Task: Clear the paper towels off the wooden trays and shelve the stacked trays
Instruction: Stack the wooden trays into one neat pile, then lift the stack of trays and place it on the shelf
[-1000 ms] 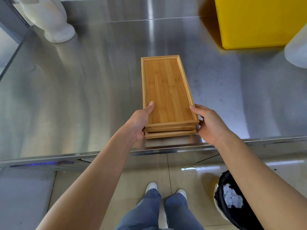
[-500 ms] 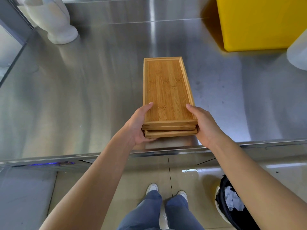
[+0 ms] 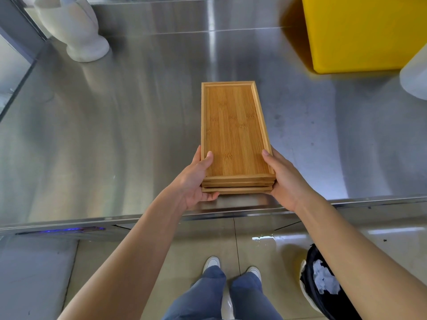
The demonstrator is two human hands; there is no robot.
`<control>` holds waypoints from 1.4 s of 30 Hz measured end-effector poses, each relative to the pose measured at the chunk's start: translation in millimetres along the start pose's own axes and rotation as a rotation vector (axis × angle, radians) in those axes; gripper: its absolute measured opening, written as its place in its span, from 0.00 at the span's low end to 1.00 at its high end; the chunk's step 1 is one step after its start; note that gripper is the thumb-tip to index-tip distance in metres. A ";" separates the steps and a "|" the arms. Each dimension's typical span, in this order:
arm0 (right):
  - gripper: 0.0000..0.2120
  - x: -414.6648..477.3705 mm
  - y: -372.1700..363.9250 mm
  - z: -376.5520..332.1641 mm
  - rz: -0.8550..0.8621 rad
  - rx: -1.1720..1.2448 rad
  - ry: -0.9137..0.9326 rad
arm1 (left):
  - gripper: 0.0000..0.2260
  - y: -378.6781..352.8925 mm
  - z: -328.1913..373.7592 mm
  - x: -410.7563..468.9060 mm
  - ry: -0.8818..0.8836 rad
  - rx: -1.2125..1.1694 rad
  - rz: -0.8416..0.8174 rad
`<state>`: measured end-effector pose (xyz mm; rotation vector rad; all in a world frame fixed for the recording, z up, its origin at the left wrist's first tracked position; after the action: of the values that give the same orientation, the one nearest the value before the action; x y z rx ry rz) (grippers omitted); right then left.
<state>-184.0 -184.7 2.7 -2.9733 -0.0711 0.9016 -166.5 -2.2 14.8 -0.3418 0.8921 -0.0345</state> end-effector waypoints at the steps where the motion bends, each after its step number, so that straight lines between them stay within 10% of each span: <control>1: 0.21 -0.4 -0.5 0.2 0.005 0.010 0.005 | 0.21 0.8 -0.4 0.4 -0.007 -0.005 -0.002; 23: 0.20 -0.1 -23.0 -15.7 0.160 -0.124 0.136 | 0.18 8.6 16.8 6.5 -0.305 0.130 -0.031; 42: 0.09 56.2 -44.7 -240.9 0.271 -0.084 0.444 | 0.16 -46.0 248.9 -6.6 -0.597 0.161 -0.008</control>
<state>-4.9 -141.7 173.9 -3.2319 0.3182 0.2335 25.5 24.6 177.6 -0.1871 0.2934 -0.0103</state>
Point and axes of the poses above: each hand's wrist, its own x-axis towards the middle knuckle, its own y-axis out of the back of the hand, z = x × y, the point moved 1 cm from there along x, towards the middle knuckle, and after that the axes turned 14 degrees about -x, right-handed, at the moved point
